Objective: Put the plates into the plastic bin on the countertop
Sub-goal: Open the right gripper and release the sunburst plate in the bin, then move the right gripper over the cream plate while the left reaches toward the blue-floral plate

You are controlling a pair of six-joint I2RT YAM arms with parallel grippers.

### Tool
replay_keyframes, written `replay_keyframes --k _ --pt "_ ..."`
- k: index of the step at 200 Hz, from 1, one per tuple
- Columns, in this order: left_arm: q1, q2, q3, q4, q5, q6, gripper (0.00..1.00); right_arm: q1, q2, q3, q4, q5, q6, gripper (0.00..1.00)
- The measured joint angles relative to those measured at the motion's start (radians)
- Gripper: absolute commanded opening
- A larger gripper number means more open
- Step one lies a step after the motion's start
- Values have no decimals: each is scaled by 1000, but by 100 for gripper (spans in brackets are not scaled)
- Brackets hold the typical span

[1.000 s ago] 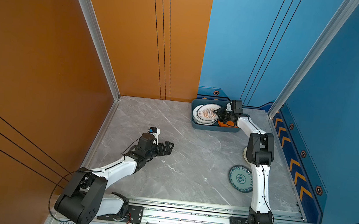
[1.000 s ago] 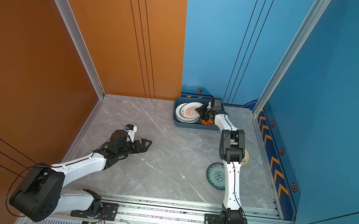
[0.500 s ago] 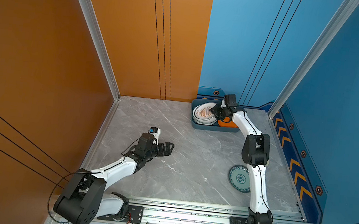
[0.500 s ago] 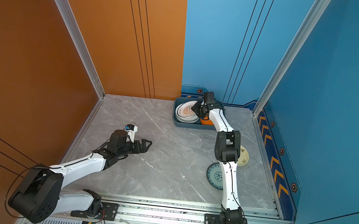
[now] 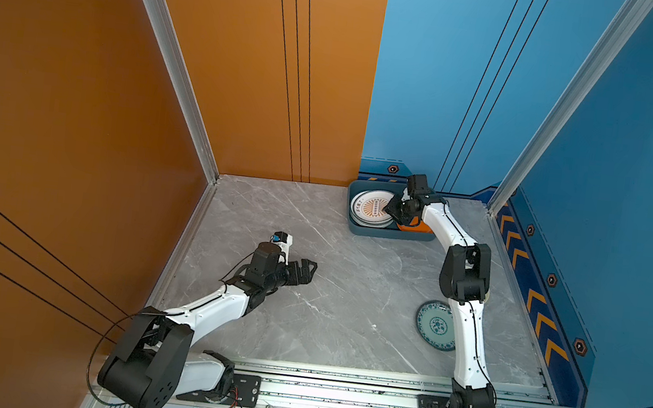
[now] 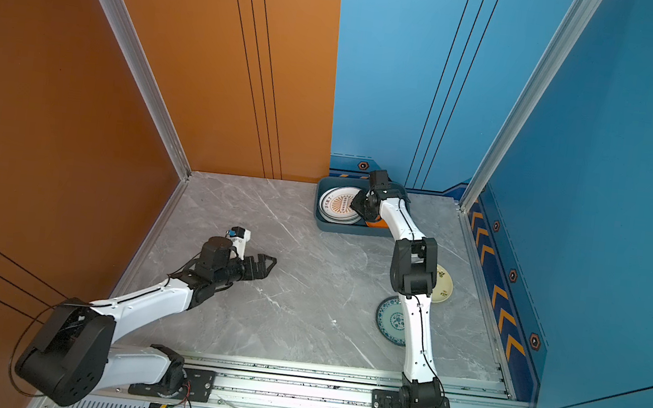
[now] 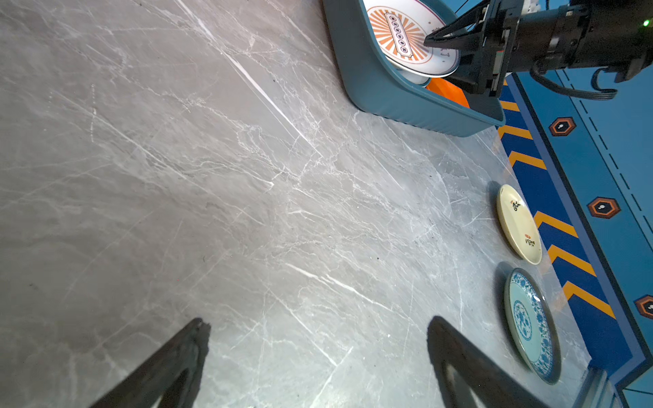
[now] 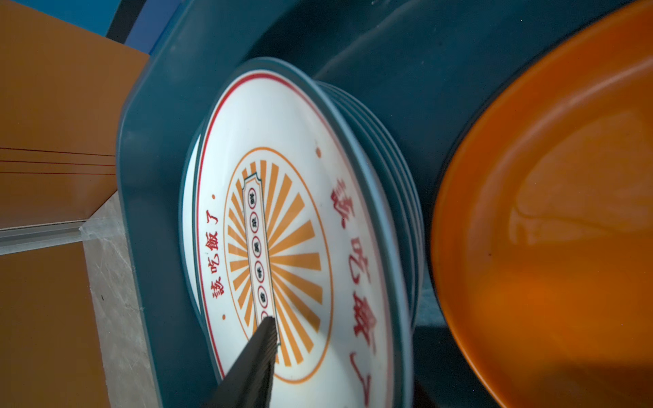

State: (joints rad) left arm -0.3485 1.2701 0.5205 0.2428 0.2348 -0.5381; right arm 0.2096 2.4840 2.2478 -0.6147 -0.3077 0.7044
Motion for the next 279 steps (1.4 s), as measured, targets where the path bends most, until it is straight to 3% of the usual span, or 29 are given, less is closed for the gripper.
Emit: replay_keyframes --k 207,279 --pt "-13 19 13 -8 0 19 98 -20 -31 -60 -66 51 -124 45" --pt "-81 14 25 -24 -16 18 98 -31 -311 -270 0 102 -153 46"
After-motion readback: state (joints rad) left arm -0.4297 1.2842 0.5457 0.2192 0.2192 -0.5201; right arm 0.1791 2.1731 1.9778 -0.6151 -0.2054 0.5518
